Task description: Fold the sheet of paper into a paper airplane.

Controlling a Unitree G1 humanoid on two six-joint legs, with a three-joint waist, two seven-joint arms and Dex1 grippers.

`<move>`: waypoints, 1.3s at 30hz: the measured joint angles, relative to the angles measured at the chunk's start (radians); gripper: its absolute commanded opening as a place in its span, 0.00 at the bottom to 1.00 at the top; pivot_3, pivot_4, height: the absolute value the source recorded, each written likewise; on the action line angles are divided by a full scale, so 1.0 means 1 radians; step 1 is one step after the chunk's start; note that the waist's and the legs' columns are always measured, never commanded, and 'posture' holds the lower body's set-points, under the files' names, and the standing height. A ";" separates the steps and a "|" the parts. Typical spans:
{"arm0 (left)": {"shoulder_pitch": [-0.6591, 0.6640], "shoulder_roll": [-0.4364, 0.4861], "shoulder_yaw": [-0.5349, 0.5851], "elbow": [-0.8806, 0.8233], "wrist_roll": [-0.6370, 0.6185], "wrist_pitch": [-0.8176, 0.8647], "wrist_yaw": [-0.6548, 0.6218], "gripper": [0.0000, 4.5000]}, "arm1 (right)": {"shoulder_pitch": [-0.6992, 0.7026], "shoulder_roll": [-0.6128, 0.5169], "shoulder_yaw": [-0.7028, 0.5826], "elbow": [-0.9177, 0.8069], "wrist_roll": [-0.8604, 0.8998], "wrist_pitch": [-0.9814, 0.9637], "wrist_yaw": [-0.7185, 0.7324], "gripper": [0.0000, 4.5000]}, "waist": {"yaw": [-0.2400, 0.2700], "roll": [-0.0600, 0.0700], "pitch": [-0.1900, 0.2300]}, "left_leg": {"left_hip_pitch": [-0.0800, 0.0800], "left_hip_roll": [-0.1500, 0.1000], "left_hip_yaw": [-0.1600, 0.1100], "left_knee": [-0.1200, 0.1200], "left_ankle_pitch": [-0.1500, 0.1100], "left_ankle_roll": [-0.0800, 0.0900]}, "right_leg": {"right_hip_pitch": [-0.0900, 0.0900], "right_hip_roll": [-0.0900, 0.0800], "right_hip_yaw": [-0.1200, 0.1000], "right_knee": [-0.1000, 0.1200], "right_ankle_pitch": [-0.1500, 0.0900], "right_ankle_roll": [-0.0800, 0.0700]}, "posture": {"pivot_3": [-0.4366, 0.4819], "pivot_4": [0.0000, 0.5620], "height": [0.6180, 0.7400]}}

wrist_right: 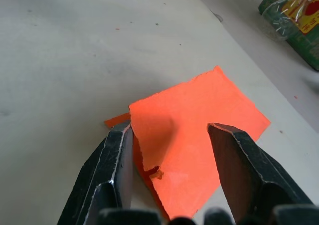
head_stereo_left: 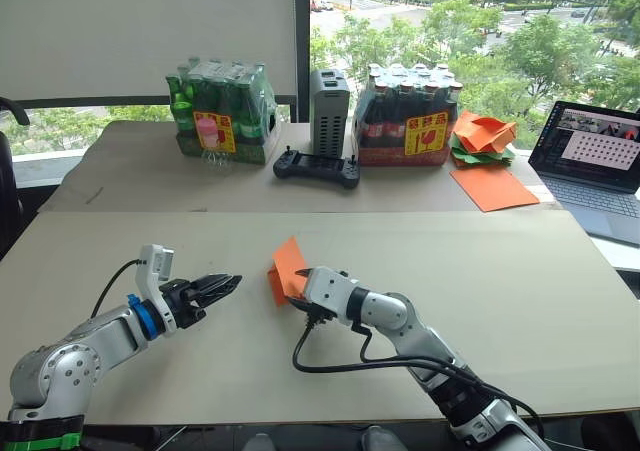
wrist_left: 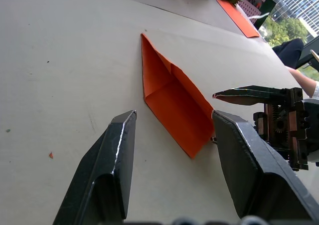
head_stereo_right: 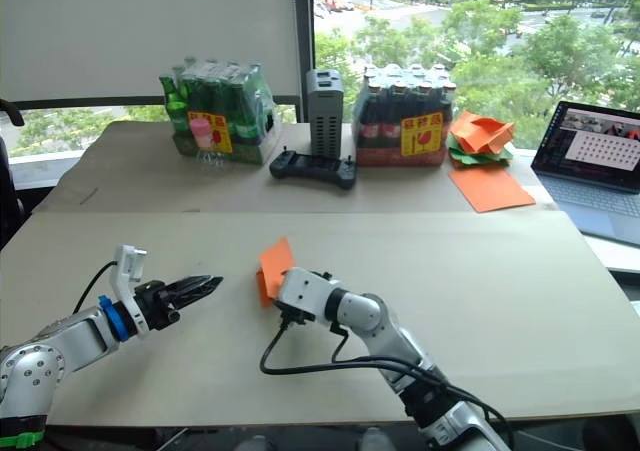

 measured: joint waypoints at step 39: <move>-0.004 -0.030 0.006 0.010 0.031 0.000 0.017 0.57 | 0.067 -0.194 -0.196 -0.098 0.162 -0.263 0.096 0.01 | 0.002 0.000 0.000 | 0.001 0.000 0.000 0.001 0.000 0.001 | 0.002 0.000 0.000 0.000 0.000 0.000 | 0.48 0.27 1.00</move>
